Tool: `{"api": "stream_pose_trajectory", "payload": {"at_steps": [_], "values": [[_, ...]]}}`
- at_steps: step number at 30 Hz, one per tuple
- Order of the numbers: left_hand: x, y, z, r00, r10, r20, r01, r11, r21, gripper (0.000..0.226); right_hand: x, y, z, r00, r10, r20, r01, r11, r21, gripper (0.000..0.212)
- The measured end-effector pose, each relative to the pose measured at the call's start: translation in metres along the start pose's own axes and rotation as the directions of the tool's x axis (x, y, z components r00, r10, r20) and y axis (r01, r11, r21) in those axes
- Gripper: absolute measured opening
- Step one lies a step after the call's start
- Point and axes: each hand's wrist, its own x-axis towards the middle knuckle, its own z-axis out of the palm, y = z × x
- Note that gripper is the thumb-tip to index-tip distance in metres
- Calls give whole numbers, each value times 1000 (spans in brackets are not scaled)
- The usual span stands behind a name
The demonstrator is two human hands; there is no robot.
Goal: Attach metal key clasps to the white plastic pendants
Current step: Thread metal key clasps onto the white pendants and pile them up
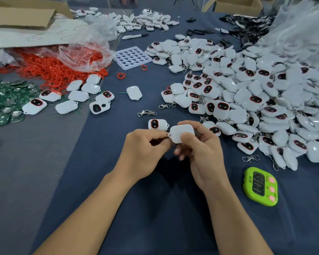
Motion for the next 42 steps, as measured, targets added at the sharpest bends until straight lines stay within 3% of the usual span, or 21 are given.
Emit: {"api": "stream_pose_trajectory", "payload": {"at_steps": [4, 7, 10, 17, 24, 29, 33, 34, 35, 37, 38, 40, 42], "values": [[-1, 1, 0, 999, -22, -33, 20, 999, -41, 20, 1, -2, -3, 999, 41, 14, -41, 997, 63, 21], [-5, 0, 4, 993, 31, -114, -16, 992, 123, 26, 0, -1, -3, 999, 30, 24, -30, 999, 17, 22], [-7, 1, 6, 991, 94, -95, -63, 956, 287, 28, -2, 0, -2, 1000, -2, 16, 3, 998, -70, 24], [-5, -3, 6, 983, 50, -176, -19, 984, 177, 17, 4, -7, -5, 988, 151, -28, -151, 988, 16, 21], [-7, -2, 6, 955, 121, -272, -93, 989, 117, 4, 8, -16, -10, 954, 294, -55, -291, 955, 54, 29], [-5, -5, 5, 958, 39, -285, -39, 999, 5, 15, 7, -15, -10, 950, 305, -74, -299, 951, 78, 20], [0, -7, 2, 941, 31, -338, 20, 989, 148, 53, 12, -32, -11, 963, 185, -198, -215, 966, -142, 19], [3, -8, 3, 950, 31, -312, 35, 978, 204, 66, 17, -41, -16, 967, 141, -214, -160, 985, -72, 19], [5, -9, 5, 958, 17, -287, 59, 965, 255, 76, 21, -54, -22, 966, 126, -228, -99, 987, 123, 18], [9, -10, 8, 967, -43, -252, 125, 938, 322, 79, 27, -78, -38, 961, 103, -255, 46, 855, 516, 14], [11, -11, 9, 970, -72, -233, 151, 927, 345, 75, 29, -86, -46, 959, 79, -274, 92, 822, 562, 19], [13, -15, 10, 978, -85, -188, 155, 905, 397, 63, 29, -86, -51, 958, 63, -280, 77, 883, 462, 28], [15, -18, 10, 981, -68, -181, 140, 895, 423, 55, 25, -71, -45, 959, 74, -272, -13, 976, 218, 27]]}}
